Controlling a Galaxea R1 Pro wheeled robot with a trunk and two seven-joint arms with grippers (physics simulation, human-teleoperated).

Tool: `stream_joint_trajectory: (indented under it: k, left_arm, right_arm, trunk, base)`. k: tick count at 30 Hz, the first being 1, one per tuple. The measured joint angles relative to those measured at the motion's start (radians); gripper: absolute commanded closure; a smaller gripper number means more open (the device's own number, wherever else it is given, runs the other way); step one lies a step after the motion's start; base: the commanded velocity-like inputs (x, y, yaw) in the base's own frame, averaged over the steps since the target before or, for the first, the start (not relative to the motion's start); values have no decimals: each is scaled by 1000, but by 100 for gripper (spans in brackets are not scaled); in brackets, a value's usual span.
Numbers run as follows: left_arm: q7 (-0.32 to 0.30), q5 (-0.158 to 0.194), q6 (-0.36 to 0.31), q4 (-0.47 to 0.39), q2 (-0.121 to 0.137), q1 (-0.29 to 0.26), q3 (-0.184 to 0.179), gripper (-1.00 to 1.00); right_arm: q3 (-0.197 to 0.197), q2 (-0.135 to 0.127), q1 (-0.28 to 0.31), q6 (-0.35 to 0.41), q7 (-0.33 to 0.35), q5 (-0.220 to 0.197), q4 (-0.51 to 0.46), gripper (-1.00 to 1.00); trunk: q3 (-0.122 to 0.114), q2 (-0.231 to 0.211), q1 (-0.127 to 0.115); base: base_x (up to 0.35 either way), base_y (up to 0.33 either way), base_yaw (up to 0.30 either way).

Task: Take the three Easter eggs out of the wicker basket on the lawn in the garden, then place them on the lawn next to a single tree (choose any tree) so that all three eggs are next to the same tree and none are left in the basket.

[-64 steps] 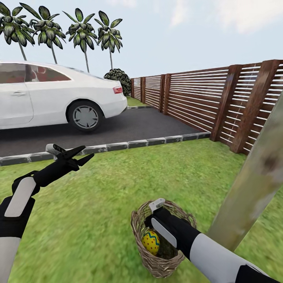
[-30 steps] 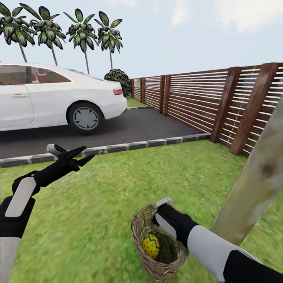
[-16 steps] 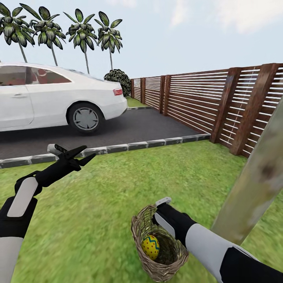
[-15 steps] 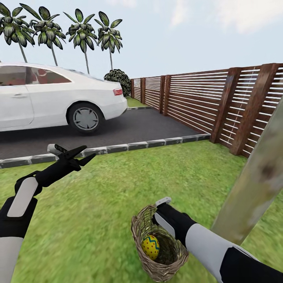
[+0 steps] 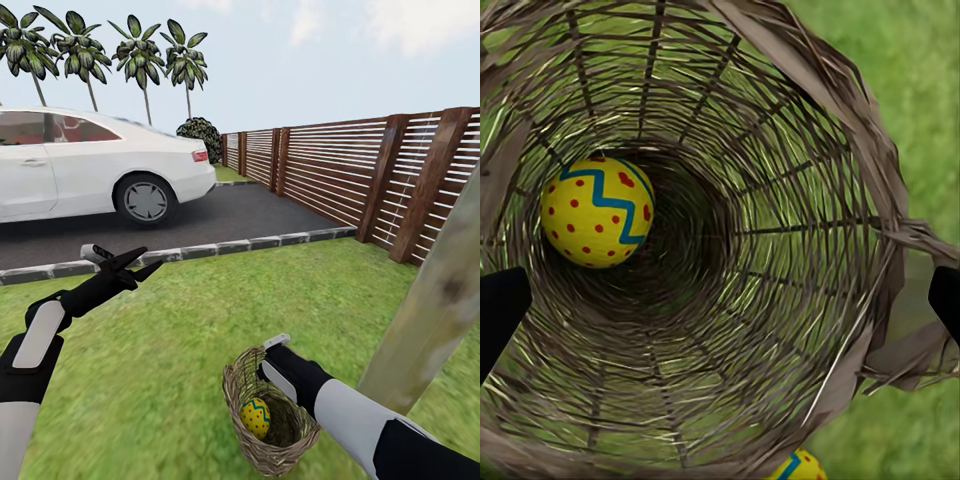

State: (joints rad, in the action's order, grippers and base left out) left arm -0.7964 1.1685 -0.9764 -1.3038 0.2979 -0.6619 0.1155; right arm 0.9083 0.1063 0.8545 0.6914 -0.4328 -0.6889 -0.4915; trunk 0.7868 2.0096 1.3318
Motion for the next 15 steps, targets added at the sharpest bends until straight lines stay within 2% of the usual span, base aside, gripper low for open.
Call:
stream_joint_trajectory:
  k: [15]
  left_arm:
    - [3, -2, -4, -1, 1, 0, 0, -100]
  right_arm:
    - [0, 0, 0, 0, 0, 0, -1, -100]
  trunk:
    - [44, 98, 54]
  base:
    - [0, 0, 0]
